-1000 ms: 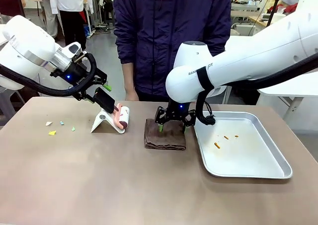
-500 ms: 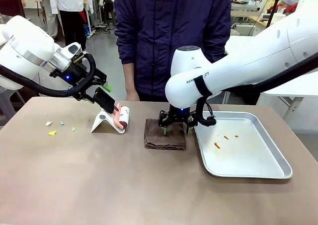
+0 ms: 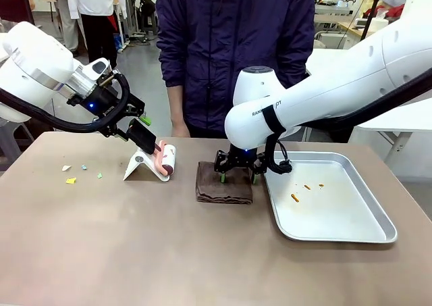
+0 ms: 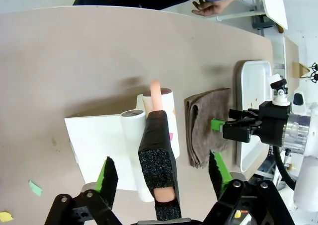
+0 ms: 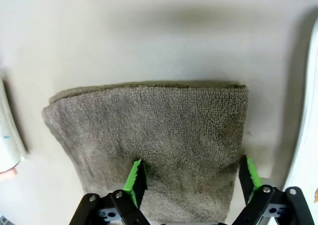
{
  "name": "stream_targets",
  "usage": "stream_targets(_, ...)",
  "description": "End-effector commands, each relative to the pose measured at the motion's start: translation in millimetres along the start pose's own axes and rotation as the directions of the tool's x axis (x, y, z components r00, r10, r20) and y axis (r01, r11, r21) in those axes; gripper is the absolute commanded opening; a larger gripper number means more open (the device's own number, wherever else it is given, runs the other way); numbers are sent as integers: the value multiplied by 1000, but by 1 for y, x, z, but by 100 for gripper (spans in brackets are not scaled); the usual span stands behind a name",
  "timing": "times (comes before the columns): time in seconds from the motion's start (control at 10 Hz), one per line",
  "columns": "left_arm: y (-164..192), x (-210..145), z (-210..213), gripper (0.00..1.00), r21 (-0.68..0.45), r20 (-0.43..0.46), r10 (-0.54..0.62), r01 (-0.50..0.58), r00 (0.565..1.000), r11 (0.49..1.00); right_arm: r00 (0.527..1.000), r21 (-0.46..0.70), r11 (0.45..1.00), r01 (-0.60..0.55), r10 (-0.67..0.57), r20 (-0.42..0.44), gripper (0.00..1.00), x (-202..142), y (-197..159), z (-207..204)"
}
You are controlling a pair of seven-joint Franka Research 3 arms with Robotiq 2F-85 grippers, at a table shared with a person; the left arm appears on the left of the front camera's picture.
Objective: Clean the surface of the table.
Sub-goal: Hold the Lint Roller with your left hand and the towel with your right hand.
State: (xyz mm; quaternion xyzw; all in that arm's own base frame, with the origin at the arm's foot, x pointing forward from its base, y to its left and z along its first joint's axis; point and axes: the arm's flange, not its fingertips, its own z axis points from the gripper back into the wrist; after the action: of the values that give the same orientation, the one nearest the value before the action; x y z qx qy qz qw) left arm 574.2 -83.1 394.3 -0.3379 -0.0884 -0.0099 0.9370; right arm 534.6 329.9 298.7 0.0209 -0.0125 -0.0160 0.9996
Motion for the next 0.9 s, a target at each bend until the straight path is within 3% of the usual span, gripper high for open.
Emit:
stream_targets(0.0,2,-6,1,40,-24,18,-25,26,1000,999,1000,45,999,28,-28,-8,41,0,0,-2)
stream_targets(0.1,2,-6,1,0,-27,16,-28,28,999,999,999,50,998,35,-34,-18,0,1,0,-3)
stream_targets(0.2,1,-6,1,35,-25,18,-29,29,999,999,999,51,998,38,-37,-20,0,1,-1,-3)
stream_targets(0.3,1,-6,1,0,-28,17,-31,31,999,999,999,51,998,39,-38,-20,0,1,-1,-3)
stream_targets(0.4,1,-6,1,0,-27,20,-33,33,999,999,999,54,998,39,-38,-22,13,1,-2,-4)
stream_targets(0.6,0,-6,1,0,-24,22,-35,36,999,999,999,57,997,44,-42,-29,0,0,-3,-5)
stream_targets(0.8,0,-6,3,0,-22,29,-39,40,999,999,998,55,998,42,-40,-39,0,-1,-4,-5)
